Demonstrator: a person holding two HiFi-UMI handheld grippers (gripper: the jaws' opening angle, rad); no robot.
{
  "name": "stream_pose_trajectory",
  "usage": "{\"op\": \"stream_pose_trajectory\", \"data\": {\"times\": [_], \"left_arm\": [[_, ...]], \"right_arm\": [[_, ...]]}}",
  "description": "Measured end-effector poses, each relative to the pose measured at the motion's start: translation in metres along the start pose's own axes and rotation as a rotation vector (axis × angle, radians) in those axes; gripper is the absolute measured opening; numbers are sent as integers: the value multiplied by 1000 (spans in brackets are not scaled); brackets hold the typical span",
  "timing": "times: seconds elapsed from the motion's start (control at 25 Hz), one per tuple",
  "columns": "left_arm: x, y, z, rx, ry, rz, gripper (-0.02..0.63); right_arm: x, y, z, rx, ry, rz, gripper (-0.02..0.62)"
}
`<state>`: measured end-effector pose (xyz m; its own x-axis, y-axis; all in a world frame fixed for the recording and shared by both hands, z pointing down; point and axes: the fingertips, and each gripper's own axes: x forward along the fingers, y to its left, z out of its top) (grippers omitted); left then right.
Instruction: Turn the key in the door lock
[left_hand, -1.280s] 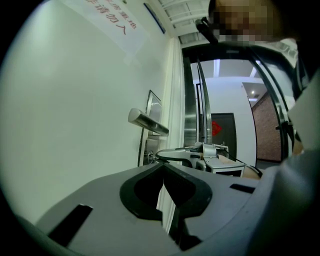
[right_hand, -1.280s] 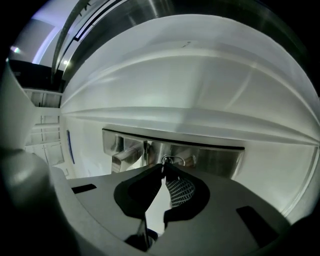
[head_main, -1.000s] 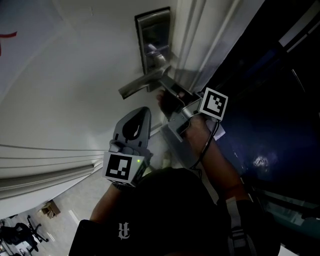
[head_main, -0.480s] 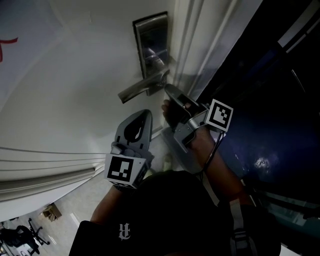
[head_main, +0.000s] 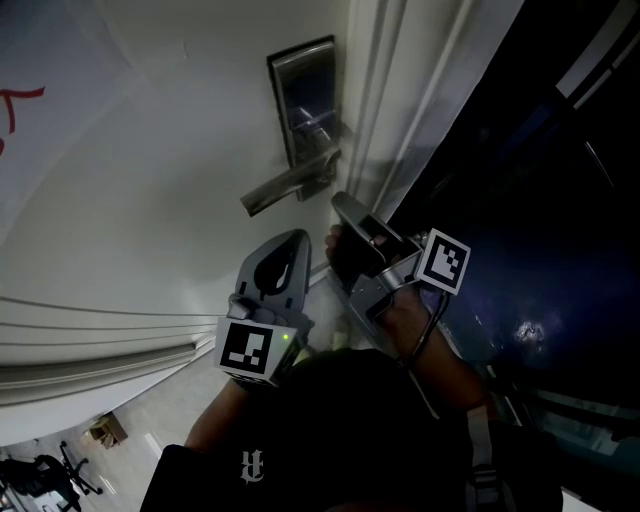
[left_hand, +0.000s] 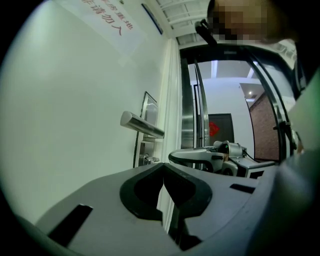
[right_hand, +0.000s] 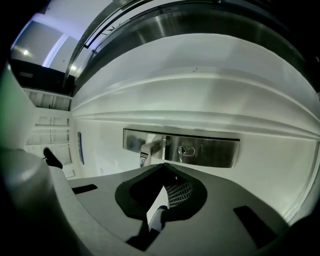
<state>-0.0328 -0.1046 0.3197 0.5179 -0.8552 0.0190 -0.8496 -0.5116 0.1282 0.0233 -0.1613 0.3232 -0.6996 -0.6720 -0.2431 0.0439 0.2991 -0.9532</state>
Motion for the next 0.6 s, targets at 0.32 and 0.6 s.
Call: {"op": "stream_pose_trajectory", "data": {"times": [0.32,0.6], "left_arm": [[1,-3,1,1,-1,-6,6],[2,-2,1,-2,-2,-3,6]], "right_arm": [[-1,0,0,-27,4,-6,15],[1,-2,4,-37,4,-8,15]]}}
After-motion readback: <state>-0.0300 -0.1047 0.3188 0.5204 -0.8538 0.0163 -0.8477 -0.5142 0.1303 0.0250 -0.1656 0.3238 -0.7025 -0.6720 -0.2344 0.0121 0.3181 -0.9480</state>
